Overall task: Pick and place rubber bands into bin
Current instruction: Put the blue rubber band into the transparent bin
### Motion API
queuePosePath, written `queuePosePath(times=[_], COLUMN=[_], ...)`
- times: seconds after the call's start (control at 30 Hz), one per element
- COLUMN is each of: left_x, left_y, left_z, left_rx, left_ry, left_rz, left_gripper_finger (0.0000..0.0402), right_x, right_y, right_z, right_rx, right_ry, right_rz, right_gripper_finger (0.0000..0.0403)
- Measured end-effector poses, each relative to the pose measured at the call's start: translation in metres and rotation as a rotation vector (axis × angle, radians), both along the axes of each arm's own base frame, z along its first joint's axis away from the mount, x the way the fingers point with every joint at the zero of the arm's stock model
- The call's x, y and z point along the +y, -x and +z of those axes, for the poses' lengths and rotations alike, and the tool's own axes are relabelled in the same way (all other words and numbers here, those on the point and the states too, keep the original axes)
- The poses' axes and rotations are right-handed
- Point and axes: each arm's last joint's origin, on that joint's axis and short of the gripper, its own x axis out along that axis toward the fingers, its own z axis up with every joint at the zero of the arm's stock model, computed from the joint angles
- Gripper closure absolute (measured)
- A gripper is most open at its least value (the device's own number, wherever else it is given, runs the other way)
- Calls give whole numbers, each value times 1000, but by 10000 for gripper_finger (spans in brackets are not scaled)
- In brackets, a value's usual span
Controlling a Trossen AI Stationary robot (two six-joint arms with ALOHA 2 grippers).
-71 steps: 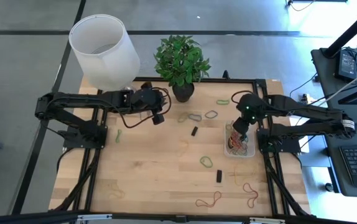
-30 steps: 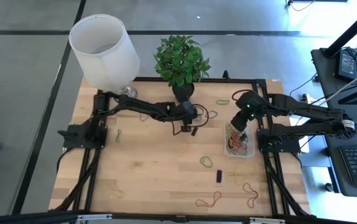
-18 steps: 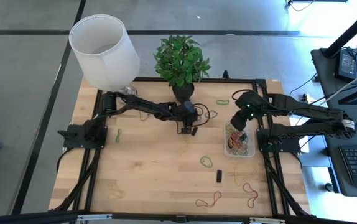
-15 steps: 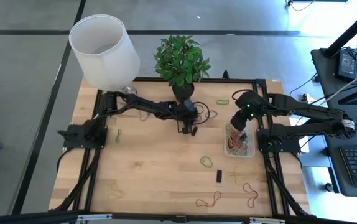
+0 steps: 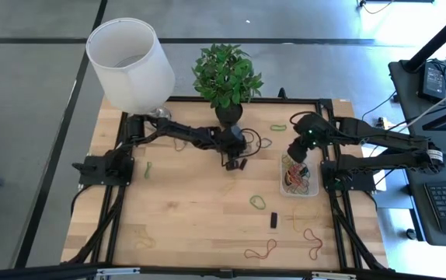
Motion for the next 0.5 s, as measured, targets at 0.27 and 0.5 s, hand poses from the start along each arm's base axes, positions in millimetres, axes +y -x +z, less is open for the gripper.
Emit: queuePosePath(times=[0.27,0.5], left_x=[-9,-9], left_y=[7,16], left_z=[44,92], left_rx=[-58,-173], left_ry=[2,-33], left_rz=[-36,-26], left_gripper_finger=[399,399], right_x=[-1,-4], right_y=[-4,-21], right_z=[2,5], right_rx=[-42,-233], right_ry=[12,109], right_rz=[0,63], right_gripper_finger=[240,240])
